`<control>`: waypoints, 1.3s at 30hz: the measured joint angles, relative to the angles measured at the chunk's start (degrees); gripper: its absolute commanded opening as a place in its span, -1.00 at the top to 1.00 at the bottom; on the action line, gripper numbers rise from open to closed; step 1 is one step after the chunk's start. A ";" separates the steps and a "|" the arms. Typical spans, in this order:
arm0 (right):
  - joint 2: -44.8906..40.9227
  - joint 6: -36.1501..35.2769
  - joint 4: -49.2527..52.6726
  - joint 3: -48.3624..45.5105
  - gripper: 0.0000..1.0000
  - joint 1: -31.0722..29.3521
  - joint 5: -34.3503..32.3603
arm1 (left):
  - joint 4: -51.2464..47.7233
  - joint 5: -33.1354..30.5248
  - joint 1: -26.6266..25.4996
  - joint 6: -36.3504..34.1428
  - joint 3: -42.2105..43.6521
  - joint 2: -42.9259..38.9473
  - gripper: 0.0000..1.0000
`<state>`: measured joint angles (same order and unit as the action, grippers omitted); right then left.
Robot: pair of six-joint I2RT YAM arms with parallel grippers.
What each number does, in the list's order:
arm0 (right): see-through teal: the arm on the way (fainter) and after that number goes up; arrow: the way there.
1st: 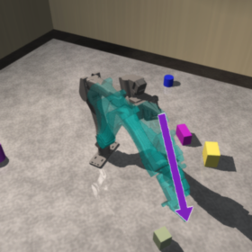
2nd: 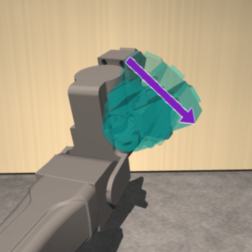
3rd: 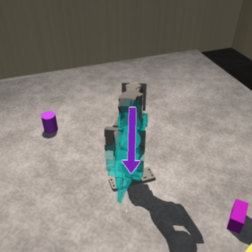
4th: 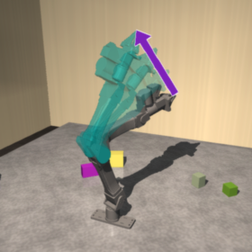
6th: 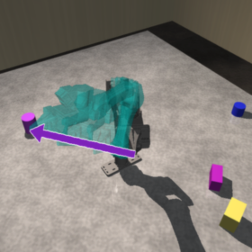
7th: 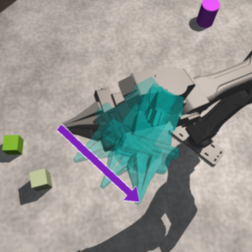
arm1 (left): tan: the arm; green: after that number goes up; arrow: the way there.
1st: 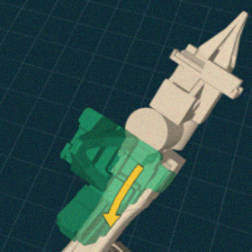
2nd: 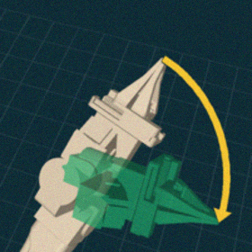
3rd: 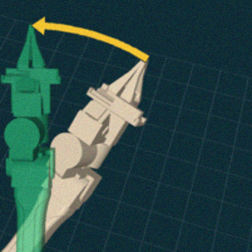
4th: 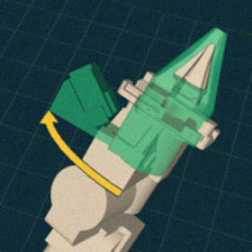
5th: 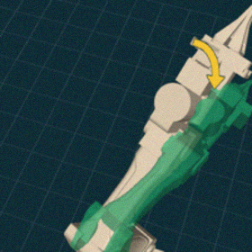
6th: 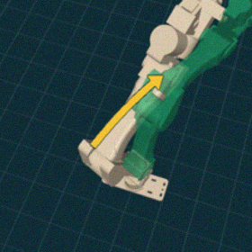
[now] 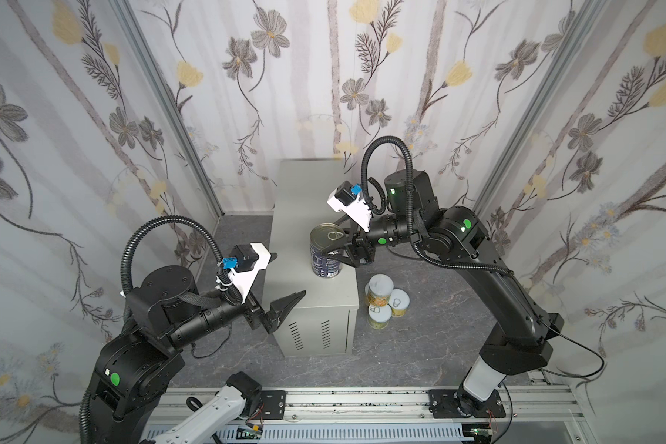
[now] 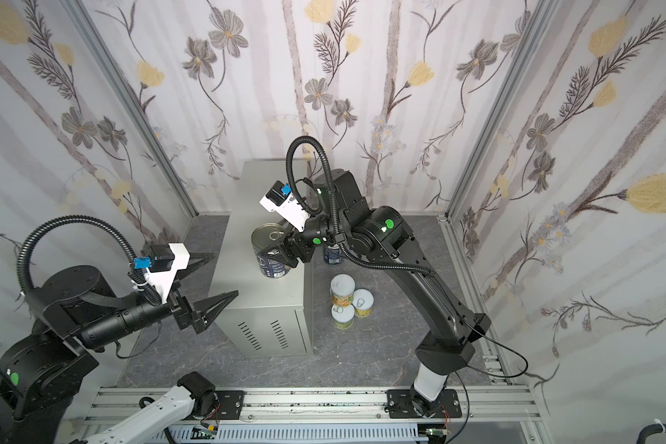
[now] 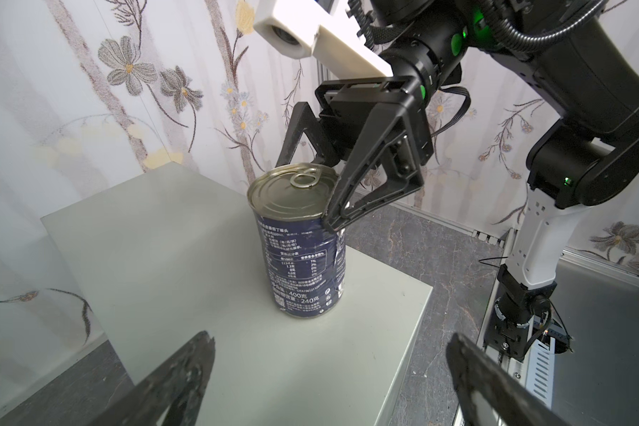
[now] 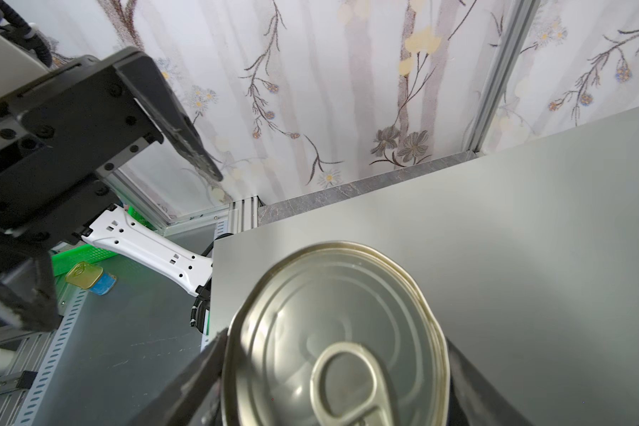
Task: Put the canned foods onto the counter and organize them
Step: 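Lift the dark blue can onto the cabinet top beside the soup can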
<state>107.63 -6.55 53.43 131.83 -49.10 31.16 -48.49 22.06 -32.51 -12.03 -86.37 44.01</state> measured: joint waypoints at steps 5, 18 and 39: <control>-2.38 0.55 -3.15 0.17 -0.99 0.48 -0.98 | -0.07 -0.98 0.00 -0.04 0.31 2.12 -1.00; -24.79 5.44 -13.62 -22.91 -0.99 7.02 -7.93 | 4.72 2.34 0.00 0.07 0.20 10.86 -0.92; -46.88 6.51 -23.67 -54.21 -0.99 8.20 -13.79 | 16.15 2.08 0.00 2.43 -0.44 17.90 -0.40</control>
<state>60.75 -0.03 29.76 77.62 -40.91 17.37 -32.34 24.14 -32.51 -9.61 -86.80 61.91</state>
